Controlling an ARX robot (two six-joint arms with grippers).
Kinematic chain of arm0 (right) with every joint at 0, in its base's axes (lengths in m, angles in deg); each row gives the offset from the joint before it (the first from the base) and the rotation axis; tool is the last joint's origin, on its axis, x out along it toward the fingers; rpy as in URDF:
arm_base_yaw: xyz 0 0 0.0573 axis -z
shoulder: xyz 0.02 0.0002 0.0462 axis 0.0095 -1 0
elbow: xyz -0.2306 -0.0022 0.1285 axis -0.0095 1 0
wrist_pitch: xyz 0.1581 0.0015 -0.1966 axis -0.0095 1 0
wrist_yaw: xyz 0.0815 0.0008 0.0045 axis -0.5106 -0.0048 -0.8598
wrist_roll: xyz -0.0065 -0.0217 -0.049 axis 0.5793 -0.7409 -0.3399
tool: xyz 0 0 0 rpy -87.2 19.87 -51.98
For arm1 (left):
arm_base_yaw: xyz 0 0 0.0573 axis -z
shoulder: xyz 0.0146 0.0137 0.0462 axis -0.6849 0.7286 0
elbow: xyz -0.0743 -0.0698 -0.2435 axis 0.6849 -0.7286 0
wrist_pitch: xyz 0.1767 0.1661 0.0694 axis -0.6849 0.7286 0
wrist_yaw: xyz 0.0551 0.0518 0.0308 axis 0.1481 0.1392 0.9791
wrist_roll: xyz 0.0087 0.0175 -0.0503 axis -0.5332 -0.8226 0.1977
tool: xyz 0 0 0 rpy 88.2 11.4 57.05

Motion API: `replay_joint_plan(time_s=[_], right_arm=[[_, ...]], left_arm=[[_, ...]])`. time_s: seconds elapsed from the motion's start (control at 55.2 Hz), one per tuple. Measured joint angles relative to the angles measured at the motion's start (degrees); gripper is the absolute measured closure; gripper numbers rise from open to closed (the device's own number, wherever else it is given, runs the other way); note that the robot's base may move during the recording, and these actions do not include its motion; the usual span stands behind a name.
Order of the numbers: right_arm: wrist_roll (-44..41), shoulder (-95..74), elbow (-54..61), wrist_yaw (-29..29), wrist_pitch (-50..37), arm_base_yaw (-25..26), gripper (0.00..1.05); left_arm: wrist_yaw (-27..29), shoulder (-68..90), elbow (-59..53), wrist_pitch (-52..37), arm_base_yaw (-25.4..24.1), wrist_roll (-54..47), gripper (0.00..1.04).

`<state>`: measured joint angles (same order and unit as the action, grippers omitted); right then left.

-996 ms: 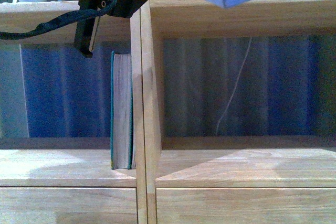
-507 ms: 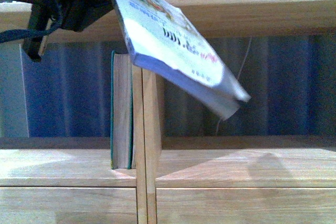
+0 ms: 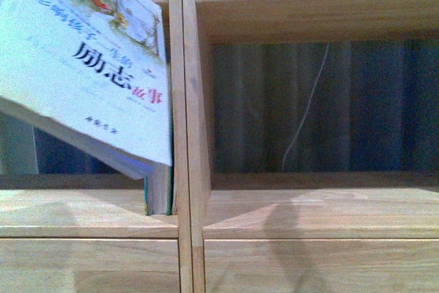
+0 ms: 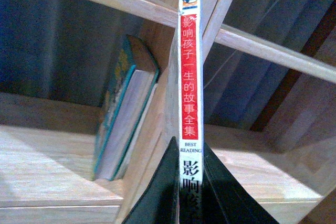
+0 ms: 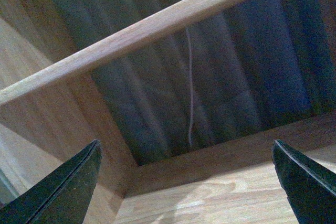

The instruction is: Organize books on shelf

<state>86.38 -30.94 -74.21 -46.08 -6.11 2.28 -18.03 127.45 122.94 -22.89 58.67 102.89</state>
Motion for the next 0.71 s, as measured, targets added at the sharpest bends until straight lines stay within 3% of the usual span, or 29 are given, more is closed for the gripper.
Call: replay_joint_plan(time_s=[0.199,0.543,0.58,0.634,0.706], right_arm=[[-0.26,-0.11,3.28,0.24,-2.64,0.77,0.07],[-0.94,-0.09,4.28,0.2,-2.1,0.74,0.07],[-4.61,1.14,3.3,-2.82,4.85,1.03,0.13],[-11.02,3.74,3.78,-2.14,14.12,-0.26,0.23],[-16.02,6.05,6.84,-2.32,16.63,-1.22,0.33]], left_arm=[[-2.14,-5.6,-4.07,1.64,-5.31,-11.04,0.98],[-9.94,-10.25,-8.37,3.41,-19.12,-19.39,0.98],[-11.37,-10.4,-8.66,3.34,-21.86,-20.11,0.98],[-13.05,-10.4,-9.2,2.97,-25.16,-20.9,0.98],[-15.21,-10.21,-9.86,2.1,-28.5,-21.46,0.98]])
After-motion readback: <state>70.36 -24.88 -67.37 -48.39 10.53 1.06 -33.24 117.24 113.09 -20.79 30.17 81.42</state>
